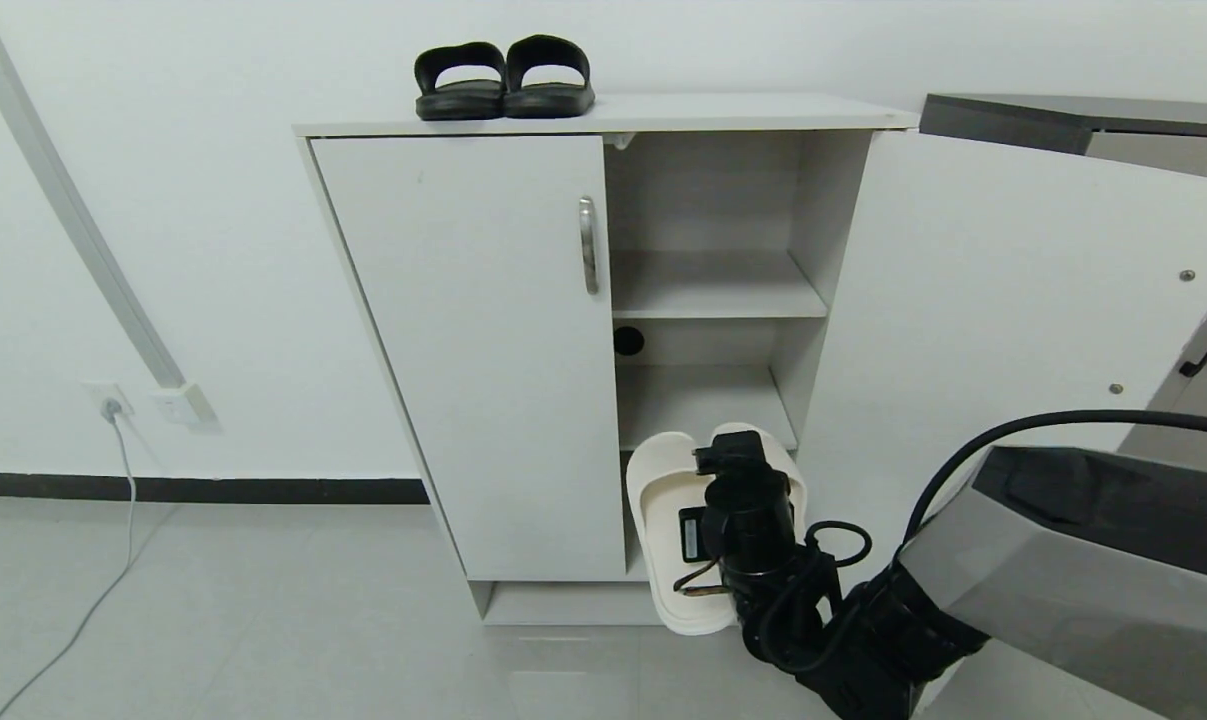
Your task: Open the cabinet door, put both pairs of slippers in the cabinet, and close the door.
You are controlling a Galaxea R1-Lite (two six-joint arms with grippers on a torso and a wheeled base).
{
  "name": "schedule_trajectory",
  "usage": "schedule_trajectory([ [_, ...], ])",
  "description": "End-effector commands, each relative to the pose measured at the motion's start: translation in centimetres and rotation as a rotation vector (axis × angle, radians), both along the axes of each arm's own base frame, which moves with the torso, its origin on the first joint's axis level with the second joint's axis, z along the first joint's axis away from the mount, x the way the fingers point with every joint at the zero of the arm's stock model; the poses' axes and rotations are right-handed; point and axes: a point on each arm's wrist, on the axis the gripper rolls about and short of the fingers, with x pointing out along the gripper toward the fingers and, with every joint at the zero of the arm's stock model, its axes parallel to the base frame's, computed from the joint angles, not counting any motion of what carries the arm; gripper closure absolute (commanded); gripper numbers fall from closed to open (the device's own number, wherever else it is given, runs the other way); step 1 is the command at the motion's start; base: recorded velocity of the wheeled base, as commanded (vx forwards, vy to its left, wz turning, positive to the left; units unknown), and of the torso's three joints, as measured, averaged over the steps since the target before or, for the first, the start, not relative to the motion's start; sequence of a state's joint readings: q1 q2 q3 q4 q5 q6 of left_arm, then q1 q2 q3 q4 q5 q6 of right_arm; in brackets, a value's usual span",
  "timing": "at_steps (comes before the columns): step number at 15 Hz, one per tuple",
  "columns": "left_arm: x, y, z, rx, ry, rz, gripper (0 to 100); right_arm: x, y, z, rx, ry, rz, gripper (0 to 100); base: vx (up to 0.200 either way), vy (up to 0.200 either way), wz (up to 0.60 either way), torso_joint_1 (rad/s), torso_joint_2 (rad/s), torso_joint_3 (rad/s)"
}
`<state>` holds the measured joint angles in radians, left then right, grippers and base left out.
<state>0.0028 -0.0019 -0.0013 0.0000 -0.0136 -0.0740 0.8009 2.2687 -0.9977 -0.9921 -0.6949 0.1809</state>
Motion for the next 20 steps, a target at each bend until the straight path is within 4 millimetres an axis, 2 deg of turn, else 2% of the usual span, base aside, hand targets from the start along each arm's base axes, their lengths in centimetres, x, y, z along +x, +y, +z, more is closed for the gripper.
schedule_trajectory([
  [1, 0.0, 0.0, 0.0, -0.001, 0.002, 0.0, 100, 0.1, 0.0, -0.4, -0.006, 0.006, -0.002, 100, 0.0, 0.0, 0.0, 0.0, 0.0, 0.0],
  [6, 0.0, 0.0, 0.0, -0.001, 0.002, 0.0, 100, 0.2, 0.3, -1.2, -0.015, 0.014, 0.0, 100, 0.0, 0.0, 0.0, 0.001, 0.0, -0.011],
  [10, 0.0, 0.0, 0.0, -0.001, 0.002, 0.0, 100, 0.1, 0.4, -1.8, -0.024, 0.021, 0.003, 100, 0.0, 0.0, 0.0, 0.0, 0.0, -0.166],
  [16, 0.0, 0.0, 0.0, -0.001, 0.002, 0.0, 100, 0.2, 0.5, -1.5, -0.01, -0.01, 0.004, 100, 0.0, 0.0, 0.0, 0.006, 0.0, -0.199],
  [18, 0.0, 0.0, 0.0, -0.001, 0.002, 0.0, 100, 0.5, 0.3, -1.4, -0.006, -0.033, -0.005, 100, 0.0, 0.0, 0.0, 0.005, 0.0, -0.163],
  [20, 0.0, 0.0, 0.0, -0.001, 0.002, 0.0, 100, 1.5, 0.1, -1.6, 0.0, -0.169, -0.02, 100, 0.0, 0.0, 0.0, 0.0, 0.0, 0.0],
])
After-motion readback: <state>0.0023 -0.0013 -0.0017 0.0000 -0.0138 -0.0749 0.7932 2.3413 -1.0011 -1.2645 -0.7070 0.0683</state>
